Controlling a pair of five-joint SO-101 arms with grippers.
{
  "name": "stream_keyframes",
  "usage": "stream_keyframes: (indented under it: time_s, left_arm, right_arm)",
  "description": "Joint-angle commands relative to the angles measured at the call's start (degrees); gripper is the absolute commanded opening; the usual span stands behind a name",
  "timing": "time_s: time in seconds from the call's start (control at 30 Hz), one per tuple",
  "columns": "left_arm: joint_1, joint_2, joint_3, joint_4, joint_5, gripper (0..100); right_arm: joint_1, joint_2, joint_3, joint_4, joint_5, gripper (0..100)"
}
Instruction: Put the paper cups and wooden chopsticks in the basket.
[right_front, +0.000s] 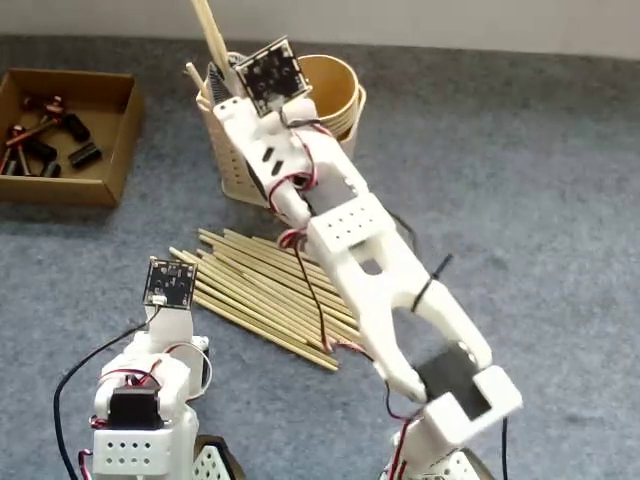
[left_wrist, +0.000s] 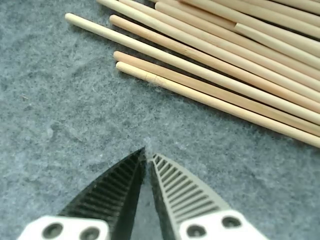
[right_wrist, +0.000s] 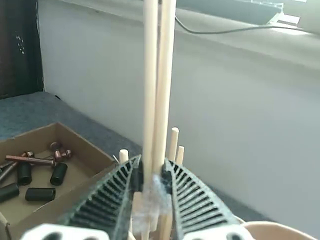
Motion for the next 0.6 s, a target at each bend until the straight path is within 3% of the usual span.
stream_keyframes:
  time_s: [0.0, 0.43, 0.57]
  left_arm:
    - [0.3, -0.2, 1.1, 0.4, -0.3, 1]
    - [0.3, -0.2, 1.1, 0.4, -0.3, 1]
    - [0.3, -0.2, 1.1, 0.4, -0.3, 1]
  right_arm:
    - [-0.7, 1.8, -4.7, -1.5, -0.5, 0.5]
    - [-0.3, 2.9, -4.5, 1.9, -0.5, 1.3]
    - [-0.4, 2.9, -4.5, 5.2, -0.5, 7.8]
